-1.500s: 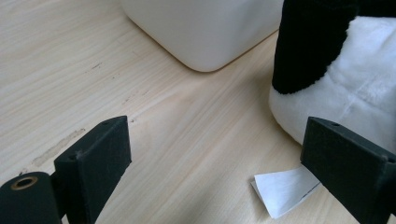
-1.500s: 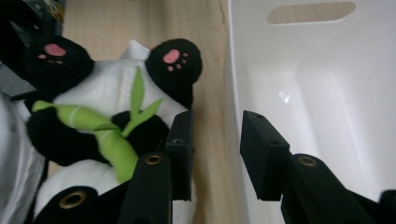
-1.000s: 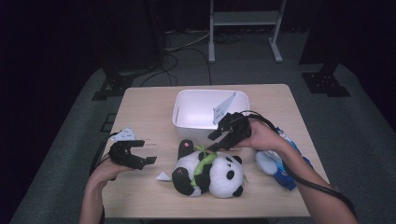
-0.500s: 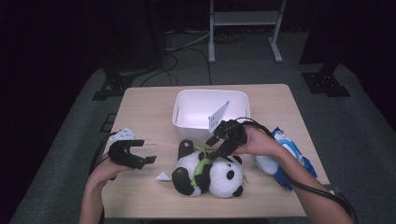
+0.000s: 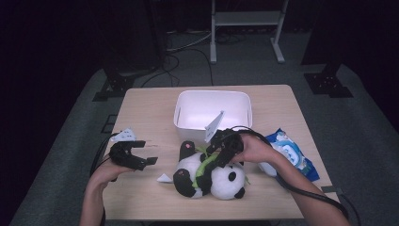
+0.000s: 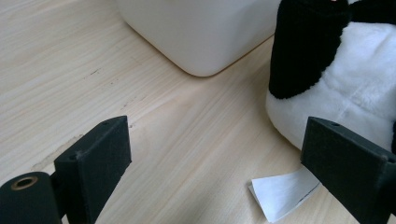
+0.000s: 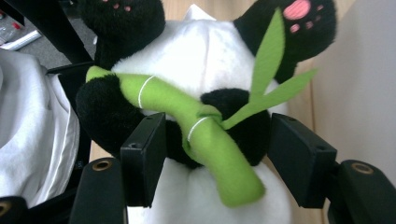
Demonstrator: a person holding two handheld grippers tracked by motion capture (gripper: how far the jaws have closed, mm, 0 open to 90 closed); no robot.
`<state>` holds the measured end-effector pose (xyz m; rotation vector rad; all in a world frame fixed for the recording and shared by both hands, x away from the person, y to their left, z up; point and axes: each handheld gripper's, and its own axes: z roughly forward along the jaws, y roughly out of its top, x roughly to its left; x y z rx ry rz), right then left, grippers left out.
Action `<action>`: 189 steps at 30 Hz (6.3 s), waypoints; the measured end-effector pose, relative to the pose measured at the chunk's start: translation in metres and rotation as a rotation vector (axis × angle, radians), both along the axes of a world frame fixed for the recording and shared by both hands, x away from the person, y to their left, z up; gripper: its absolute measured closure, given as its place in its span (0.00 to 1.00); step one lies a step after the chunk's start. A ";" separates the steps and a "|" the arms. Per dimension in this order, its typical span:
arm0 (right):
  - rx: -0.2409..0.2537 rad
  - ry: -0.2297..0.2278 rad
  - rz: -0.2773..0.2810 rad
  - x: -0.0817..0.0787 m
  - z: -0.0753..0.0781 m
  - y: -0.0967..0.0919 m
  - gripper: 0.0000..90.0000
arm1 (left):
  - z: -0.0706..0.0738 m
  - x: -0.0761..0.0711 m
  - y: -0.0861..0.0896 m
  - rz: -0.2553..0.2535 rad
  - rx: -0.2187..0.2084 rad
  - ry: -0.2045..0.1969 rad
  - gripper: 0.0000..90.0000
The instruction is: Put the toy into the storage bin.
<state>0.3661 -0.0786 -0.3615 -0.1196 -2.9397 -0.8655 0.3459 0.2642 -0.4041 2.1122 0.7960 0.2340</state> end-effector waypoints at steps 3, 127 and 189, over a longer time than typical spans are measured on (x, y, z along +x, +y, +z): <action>-0.003 0.001 0.002 -0.001 -0.005 0.002 0.40 | -0.001 0.000 -0.001 -0.005 0.001 0.002 0.08; 0.030 -0.108 0.021 -0.025 0.130 -0.004 0.57 | -0.011 0.001 0.023 0.060 -0.036 0.035 0.08; -0.017 -0.161 -0.102 0.116 0.188 -0.013 0.57 | -0.014 0.005 0.040 0.085 -0.058 0.044 0.08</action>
